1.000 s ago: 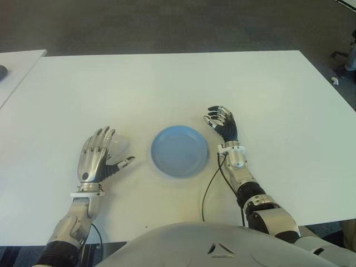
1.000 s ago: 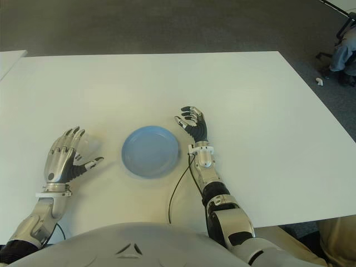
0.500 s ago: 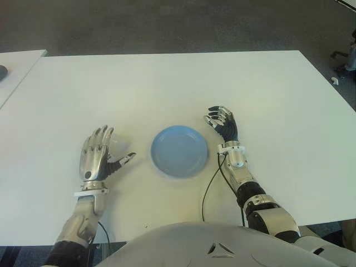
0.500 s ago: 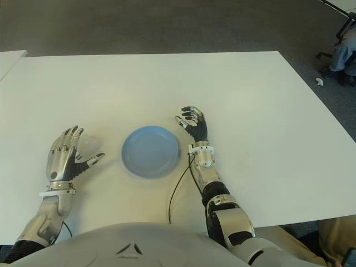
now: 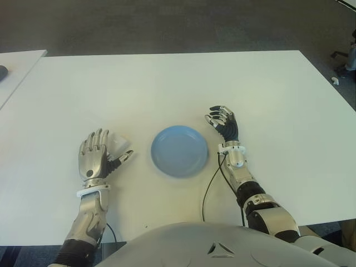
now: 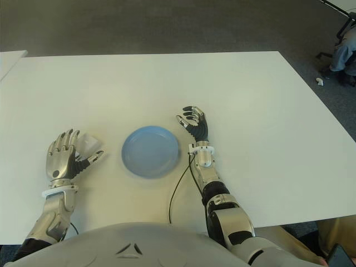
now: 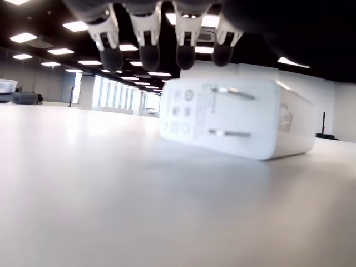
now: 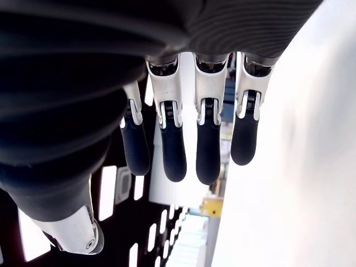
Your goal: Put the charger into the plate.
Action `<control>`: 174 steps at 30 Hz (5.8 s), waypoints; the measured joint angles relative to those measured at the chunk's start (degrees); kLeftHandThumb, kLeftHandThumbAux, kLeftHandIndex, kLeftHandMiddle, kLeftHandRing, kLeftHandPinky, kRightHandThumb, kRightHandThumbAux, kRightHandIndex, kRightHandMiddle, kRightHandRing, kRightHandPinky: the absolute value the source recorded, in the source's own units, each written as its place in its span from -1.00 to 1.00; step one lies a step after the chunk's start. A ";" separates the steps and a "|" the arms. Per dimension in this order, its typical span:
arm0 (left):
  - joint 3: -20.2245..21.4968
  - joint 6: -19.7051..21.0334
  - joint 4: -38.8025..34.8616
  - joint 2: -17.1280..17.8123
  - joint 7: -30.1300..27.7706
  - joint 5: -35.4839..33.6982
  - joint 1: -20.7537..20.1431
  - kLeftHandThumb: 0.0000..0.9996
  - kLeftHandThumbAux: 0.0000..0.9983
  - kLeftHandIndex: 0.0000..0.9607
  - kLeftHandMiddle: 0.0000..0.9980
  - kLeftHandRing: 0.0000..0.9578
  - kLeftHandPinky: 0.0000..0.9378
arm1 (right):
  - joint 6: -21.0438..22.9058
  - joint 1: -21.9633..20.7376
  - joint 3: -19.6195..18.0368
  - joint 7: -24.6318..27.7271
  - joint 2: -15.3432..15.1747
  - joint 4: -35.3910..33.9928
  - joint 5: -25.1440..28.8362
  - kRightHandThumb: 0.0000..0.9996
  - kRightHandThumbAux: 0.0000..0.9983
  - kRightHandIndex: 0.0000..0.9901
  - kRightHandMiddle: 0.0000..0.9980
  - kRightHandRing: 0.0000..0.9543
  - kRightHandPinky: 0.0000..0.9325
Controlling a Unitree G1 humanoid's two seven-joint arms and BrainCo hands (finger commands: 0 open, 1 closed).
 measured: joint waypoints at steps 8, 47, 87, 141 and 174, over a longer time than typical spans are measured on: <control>-0.99 2.90 0.14 0.01 -0.81 0.59 -0.77 -0.65 -0.55 -1.00 -1.00 -1.00 -1.00 | -0.20 -0.01 0.04 -0.20 -0.03 0.06 -0.08 -1.00 0.47 -0.28 -0.26 -0.22 -0.25; -3.58 8.43 8.30 0.04 -1.96 0.93 -9.36 -0.82 -0.60 -1.00 -1.00 -1.00 -1.00 | -0.55 -0.09 0.45 -1.89 -0.17 0.16 -0.42 -1.00 0.50 -0.28 -0.26 -0.20 -0.22; -3.41 8.65 12.85 -0.09 -9.30 -4.77 -13.97 -0.78 -0.64 -1.00 -1.00 -1.00 -1.00 | 1.93 -0.71 0.28 -3.21 -0.65 1.27 0.33 -0.99 0.34 -0.29 -0.19 -0.18 -0.31; -2.47 3.34 16.97 -0.19 -5.01 -5.93 -15.18 -0.21 -0.17 -0.20 0.28 0.35 0.50 | 1.76 -0.89 -0.30 -1.86 -0.39 1.60 0.45 -0.97 0.41 -0.26 -0.19 -0.17 -0.28; -0.44 -8.88 27.08 -0.25 11.27 -9.25 -19.50 0.51 0.39 -0.07 0.75 0.81 0.84 | 1.74 -0.71 -2.81 1.89 0.38 1.68 2.16 -1.00 0.29 -0.29 -0.21 -0.30 -0.46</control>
